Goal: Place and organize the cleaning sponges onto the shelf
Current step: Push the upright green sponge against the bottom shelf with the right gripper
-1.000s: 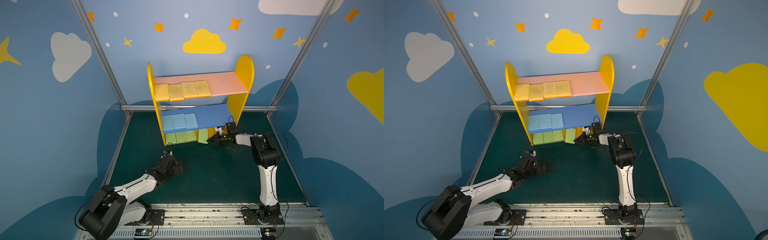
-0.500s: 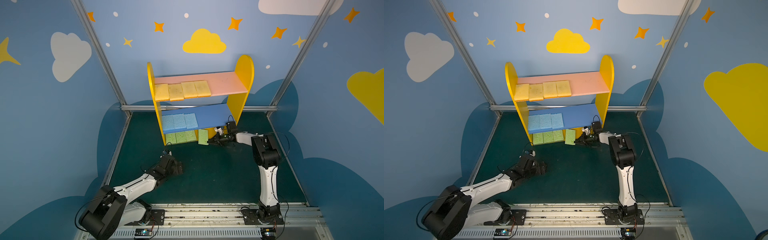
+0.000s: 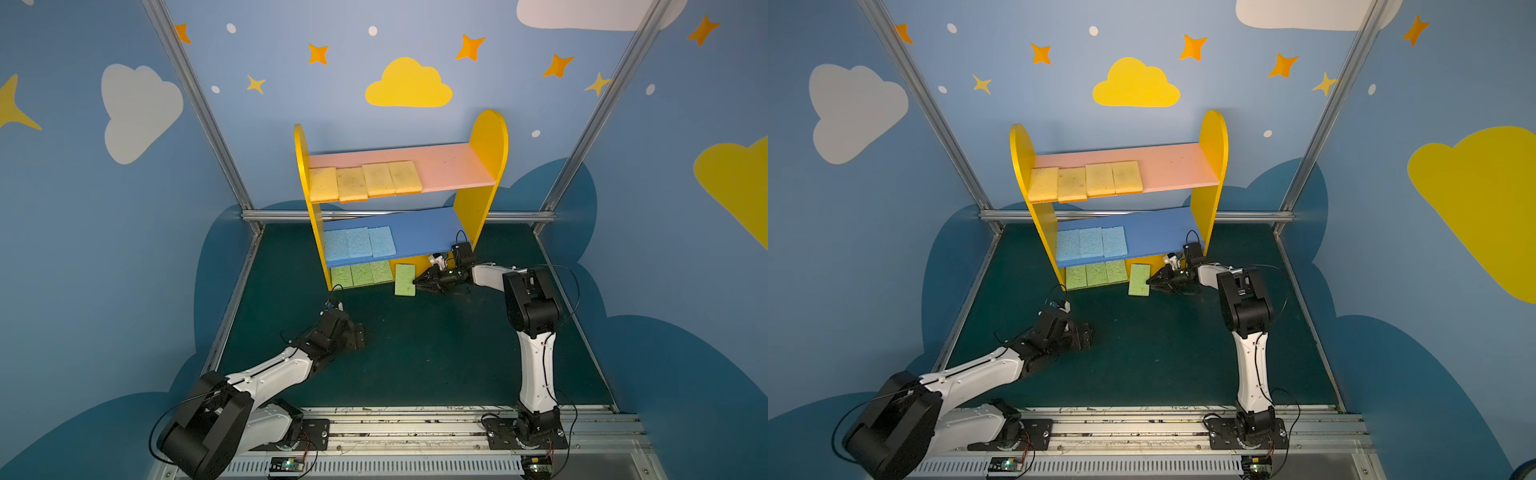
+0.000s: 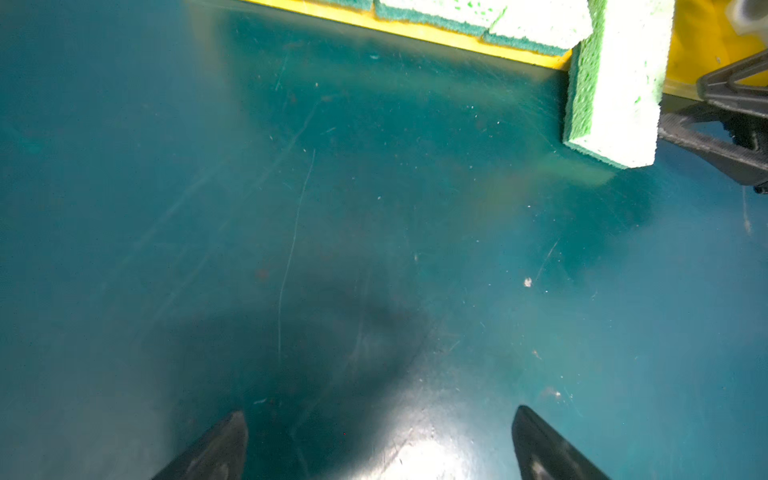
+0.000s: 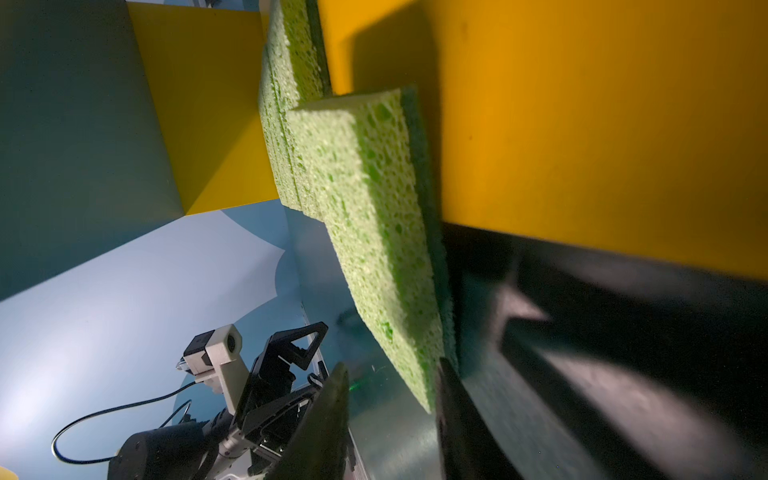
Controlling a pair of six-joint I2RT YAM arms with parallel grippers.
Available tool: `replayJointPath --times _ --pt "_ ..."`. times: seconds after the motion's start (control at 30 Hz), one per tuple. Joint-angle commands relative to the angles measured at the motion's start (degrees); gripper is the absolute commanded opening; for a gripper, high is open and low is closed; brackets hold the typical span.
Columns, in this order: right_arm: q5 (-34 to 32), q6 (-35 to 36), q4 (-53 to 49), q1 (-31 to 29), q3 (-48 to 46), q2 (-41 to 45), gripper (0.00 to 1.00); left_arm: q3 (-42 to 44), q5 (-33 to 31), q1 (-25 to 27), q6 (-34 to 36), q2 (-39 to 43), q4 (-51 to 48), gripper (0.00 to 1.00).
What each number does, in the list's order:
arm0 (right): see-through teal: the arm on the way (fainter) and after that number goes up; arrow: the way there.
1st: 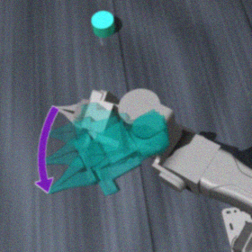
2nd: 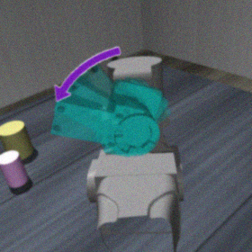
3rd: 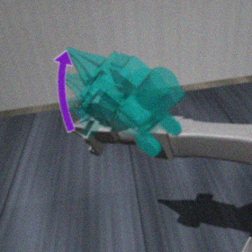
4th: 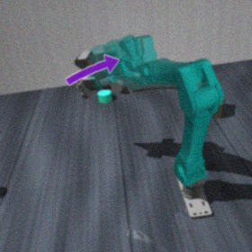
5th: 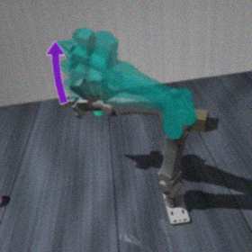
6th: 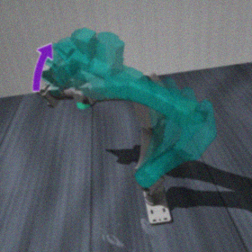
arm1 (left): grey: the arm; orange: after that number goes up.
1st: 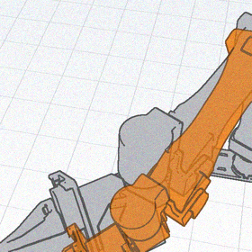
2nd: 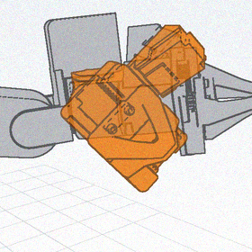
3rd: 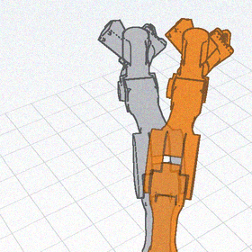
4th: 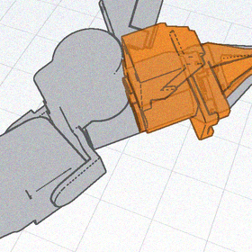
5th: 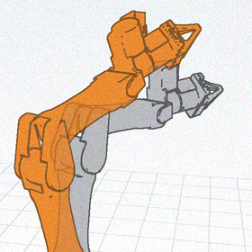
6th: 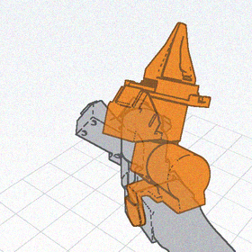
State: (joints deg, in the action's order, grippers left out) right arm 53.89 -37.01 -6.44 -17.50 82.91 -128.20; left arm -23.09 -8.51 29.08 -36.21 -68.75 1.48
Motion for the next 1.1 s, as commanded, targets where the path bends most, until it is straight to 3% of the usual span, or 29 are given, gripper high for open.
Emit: replayJointPath --times 0.0,0.4,0.6,0.9,1.07 --pt "-1.36 0.76 3.56 1.59 -0.65 -2.98 0.35 -1.13 0.69 -0.25 0.56 1.55 -1.48 0.99" --pt "-4.84 -7.22 18.82 0.95 -18.41 3.82 0.37 2.50 0.55 -0.25 -0.56 6.71 -1.56 0.99" --pt "-9.30 -11.14 25.87 -1.93 -25.81 7.14 0.31 4.66 0.43 -0.24 -1.32 8.37 -1.04 1.00" --pt "-17.76 -14.90 27.10 -6.55 -25.73 5.97 0.33 5.90 0.09 -0.16 -1.27 10.03 -1.12 1.00" --pt "-18.41 -17.88 29.02 -6.49 -24.26 3.03 0.28 6.57 0.08 -0.26 -1.39 10.35 -0.73 1.00"
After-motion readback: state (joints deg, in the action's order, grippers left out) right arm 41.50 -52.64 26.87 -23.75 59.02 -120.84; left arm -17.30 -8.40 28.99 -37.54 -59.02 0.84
